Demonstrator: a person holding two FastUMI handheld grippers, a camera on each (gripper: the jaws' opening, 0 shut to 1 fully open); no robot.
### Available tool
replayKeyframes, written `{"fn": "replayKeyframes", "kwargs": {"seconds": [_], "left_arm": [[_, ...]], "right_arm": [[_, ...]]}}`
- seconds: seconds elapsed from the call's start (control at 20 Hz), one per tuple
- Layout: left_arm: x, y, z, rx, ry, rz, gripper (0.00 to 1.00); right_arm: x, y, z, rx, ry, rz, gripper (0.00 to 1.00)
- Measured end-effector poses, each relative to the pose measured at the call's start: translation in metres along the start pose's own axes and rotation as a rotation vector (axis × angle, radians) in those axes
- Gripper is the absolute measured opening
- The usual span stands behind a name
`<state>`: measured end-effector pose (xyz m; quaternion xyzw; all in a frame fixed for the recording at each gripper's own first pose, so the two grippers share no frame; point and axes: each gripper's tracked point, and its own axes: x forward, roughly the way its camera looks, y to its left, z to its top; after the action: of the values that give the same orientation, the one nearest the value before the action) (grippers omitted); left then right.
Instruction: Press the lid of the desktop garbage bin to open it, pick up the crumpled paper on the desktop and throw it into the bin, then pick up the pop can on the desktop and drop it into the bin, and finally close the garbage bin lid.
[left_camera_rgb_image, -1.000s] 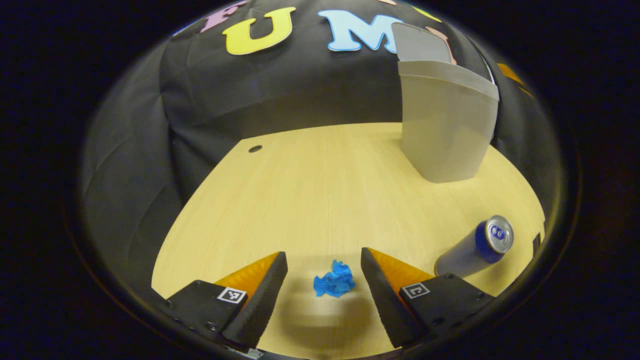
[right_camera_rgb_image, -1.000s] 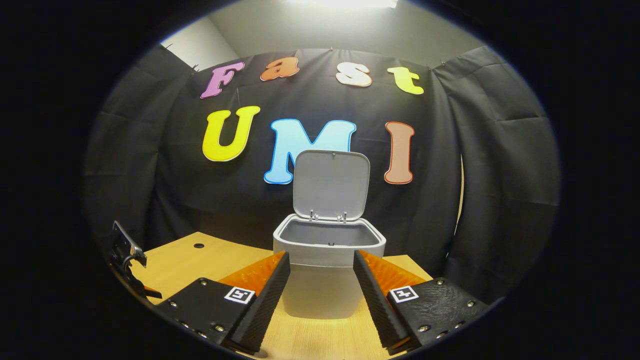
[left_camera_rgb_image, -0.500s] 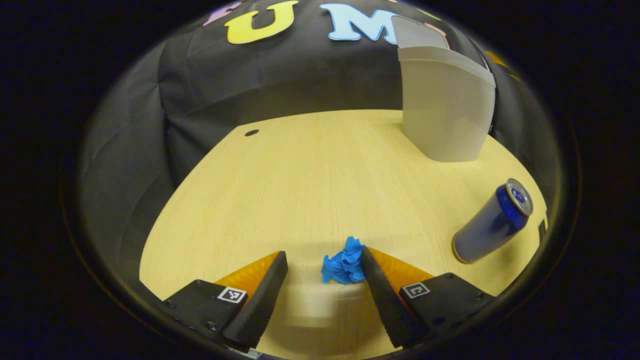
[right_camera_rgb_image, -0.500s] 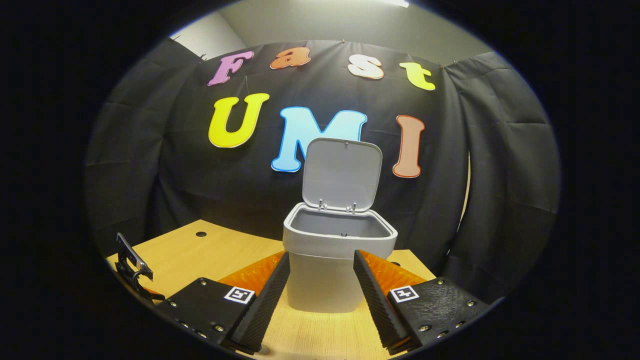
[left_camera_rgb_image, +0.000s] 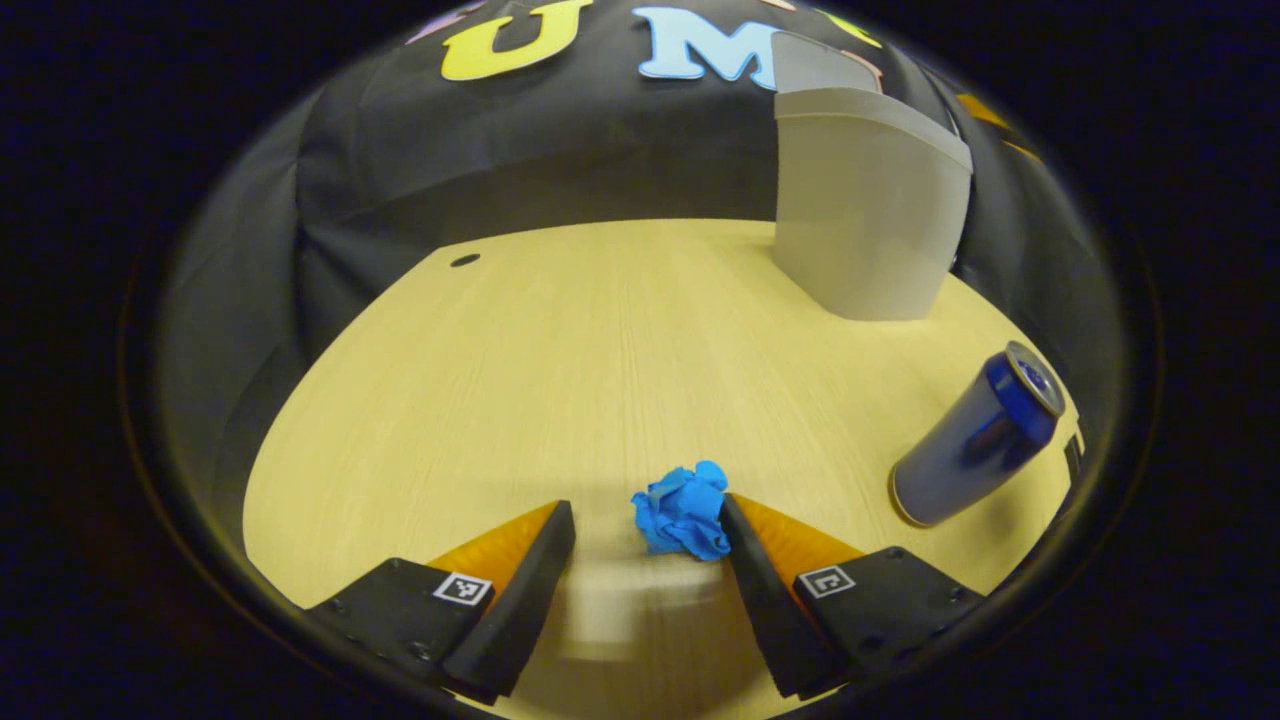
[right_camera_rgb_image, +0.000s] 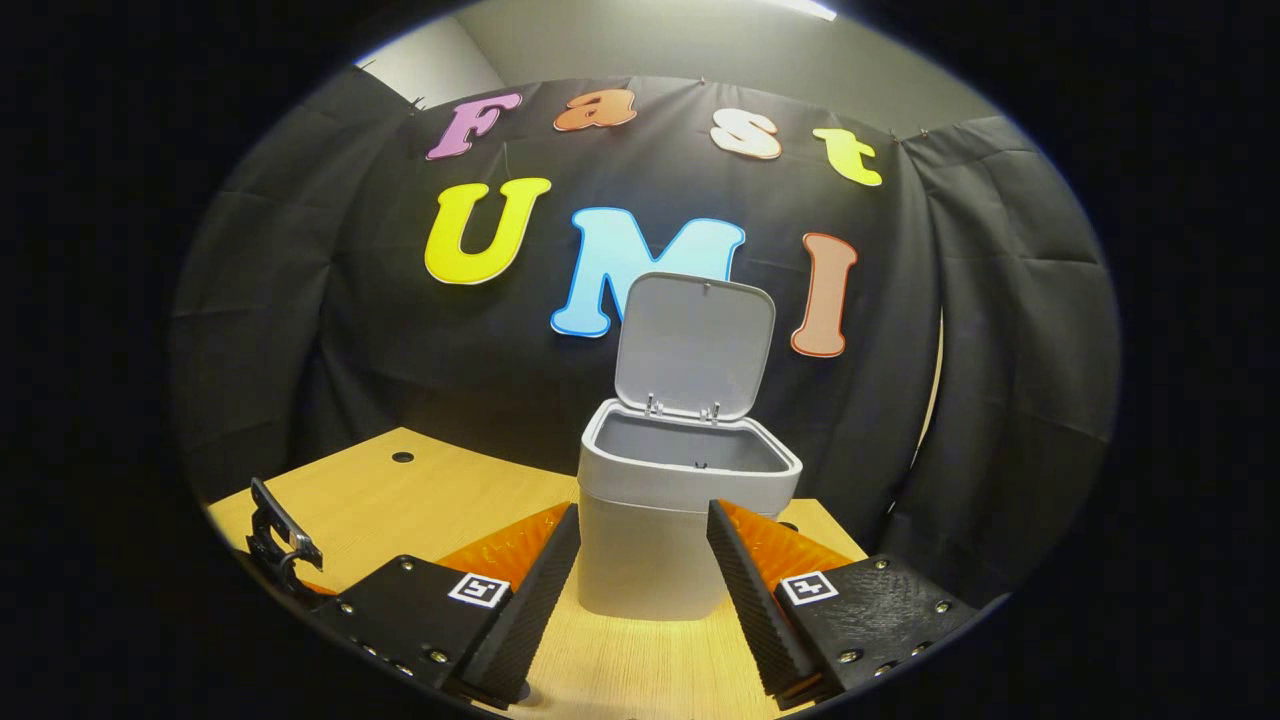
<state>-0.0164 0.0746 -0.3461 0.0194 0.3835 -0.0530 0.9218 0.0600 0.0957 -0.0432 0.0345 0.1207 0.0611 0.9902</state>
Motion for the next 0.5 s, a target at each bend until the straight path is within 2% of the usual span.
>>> {"fn": "replayKeyframes", "kwargs": {"seconds": [0.05,0.1,0.25,0.4,0.5], "left_arm": [[0.0015,-0.0044,-0.0002,0.005,-0.005,-0.002,0.96],[0.0023,-0.0057,0.0010,0.012,-0.008,0.001,0.84],[0.0050,-0.0070,0.0031,0.023,-0.011,-0.010,0.81],[0.0073,-0.0058,0.0056,0.037,-0.016,0.004,0.49],[0.0078,-0.0068,0.0041,0.038,-0.018,0.000,0.49]], "right_arm": [[-0.0001,0.0003,-0.0007,0.003,0.004,0.000,0.83],[-0.0005,0.0016,-0.0012,0.006,0.005,0.002,0.83],[-0.0020,0.0042,-0.0027,0.010,0.007,0.005,0.83],[-0.0016,0.0028,-0.0048,0.012,0.009,0.002,0.83],[-0.0008,0.0011,-0.0066,0.019,0.013,0.000,0.83]]}}
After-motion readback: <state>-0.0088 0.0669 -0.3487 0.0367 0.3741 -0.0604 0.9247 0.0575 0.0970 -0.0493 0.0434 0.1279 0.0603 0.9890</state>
